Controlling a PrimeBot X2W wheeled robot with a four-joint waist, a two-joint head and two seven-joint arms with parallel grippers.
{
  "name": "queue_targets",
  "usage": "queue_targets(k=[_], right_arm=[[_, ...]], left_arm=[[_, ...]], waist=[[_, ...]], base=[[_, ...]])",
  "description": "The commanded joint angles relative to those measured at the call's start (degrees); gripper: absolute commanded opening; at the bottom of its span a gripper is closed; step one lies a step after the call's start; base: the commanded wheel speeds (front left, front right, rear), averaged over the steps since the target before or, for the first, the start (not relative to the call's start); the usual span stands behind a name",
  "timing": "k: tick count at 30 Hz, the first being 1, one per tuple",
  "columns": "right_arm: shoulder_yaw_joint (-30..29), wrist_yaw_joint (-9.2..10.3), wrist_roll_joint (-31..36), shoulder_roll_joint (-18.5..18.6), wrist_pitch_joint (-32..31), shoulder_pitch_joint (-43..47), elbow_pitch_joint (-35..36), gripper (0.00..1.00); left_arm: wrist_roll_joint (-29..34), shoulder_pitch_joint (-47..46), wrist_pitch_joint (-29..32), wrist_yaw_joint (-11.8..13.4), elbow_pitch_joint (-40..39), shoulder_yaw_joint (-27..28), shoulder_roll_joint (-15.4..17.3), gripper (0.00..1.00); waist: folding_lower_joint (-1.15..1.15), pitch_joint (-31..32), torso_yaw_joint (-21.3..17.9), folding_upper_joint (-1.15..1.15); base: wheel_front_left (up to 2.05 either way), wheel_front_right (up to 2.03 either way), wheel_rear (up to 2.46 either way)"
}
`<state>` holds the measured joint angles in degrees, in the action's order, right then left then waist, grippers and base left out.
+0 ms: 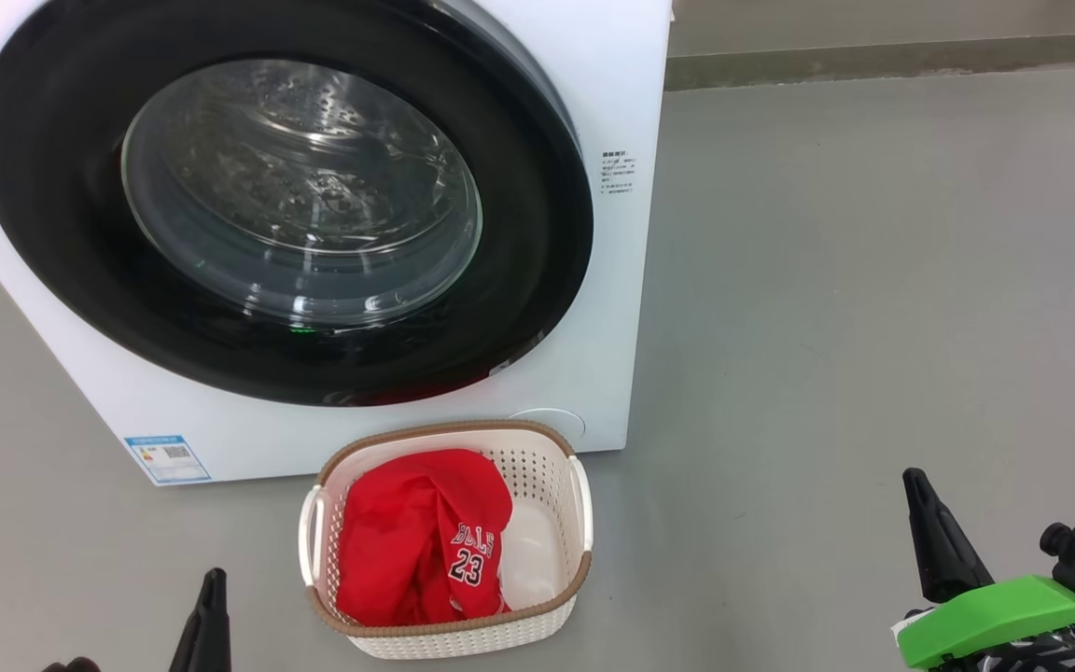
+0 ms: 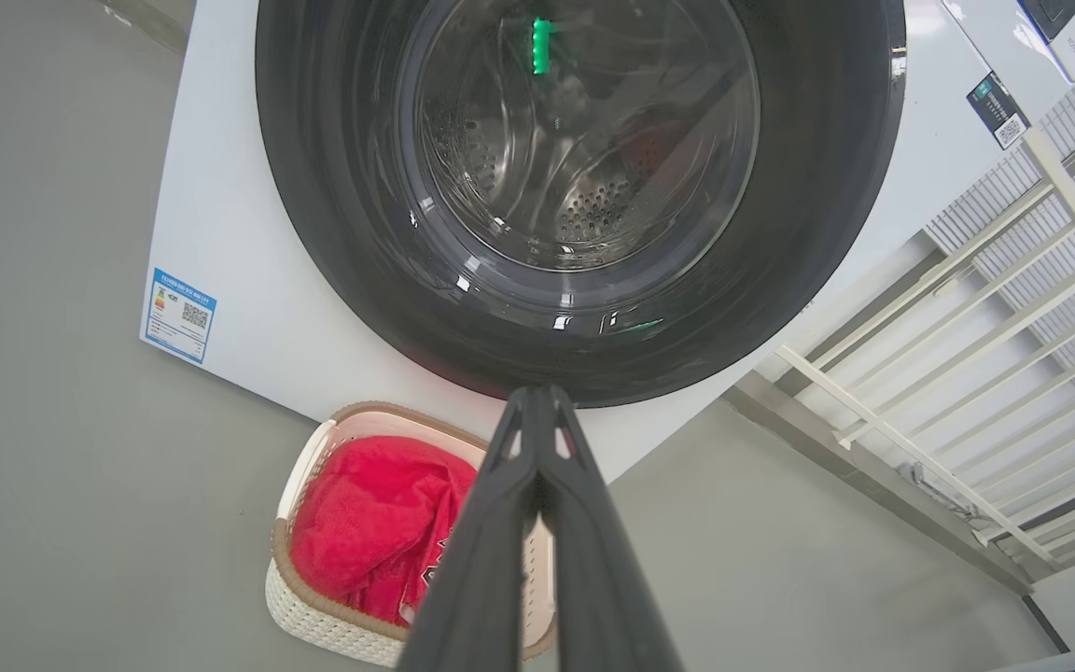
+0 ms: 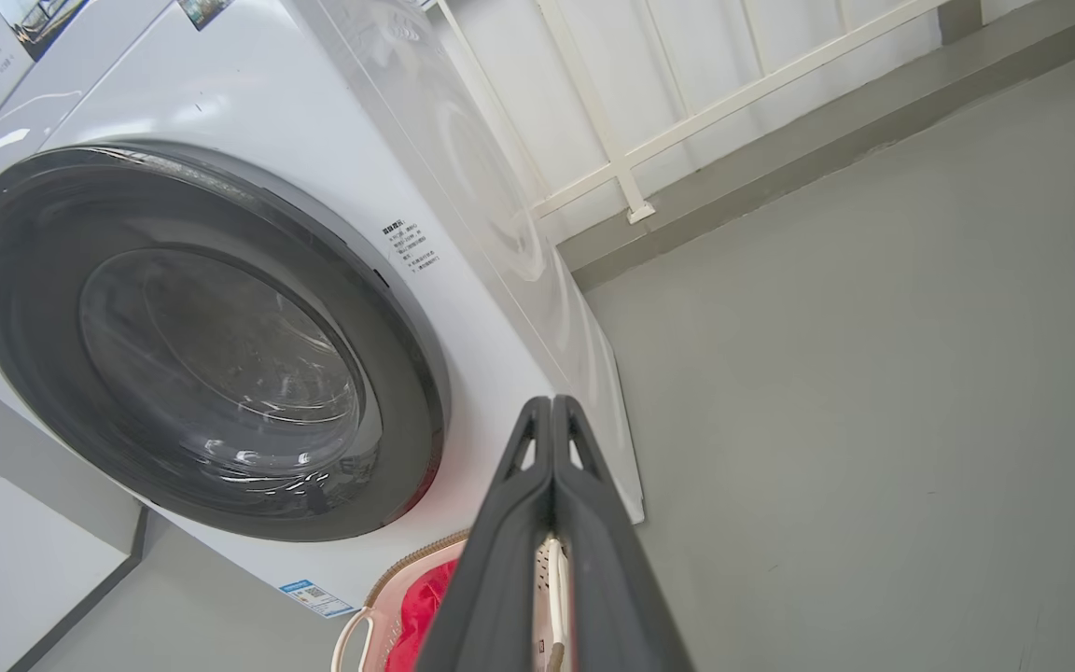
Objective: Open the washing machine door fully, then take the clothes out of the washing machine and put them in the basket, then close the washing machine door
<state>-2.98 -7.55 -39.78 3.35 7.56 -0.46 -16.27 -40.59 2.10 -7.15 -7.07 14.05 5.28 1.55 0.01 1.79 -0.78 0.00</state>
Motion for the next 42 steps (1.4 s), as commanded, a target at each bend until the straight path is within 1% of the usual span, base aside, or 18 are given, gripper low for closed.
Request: queue_targets(k=[1,42], right_arm=[[0.0,0.02,-1.8,0.4,-0.4,-2.9,1.7,0.0],[-1.8,0.04,-26.7,0.0,-7.1,-4.3,2.0,0.0]], left_arm=[[-1.6,-2.5,0.3,-0.1,-1.1,0.6,0.8,0.0],[-26.1,-5.3,6.9,-0.3,-0.6,0.9,1.1,0.0]], waist=[[0.0,0.0,0.0,0.0],[-0.01,-1.0,0.4,0.0]], base=[[0.0,0.0,0.0],[0.0,0.0,0.0]])
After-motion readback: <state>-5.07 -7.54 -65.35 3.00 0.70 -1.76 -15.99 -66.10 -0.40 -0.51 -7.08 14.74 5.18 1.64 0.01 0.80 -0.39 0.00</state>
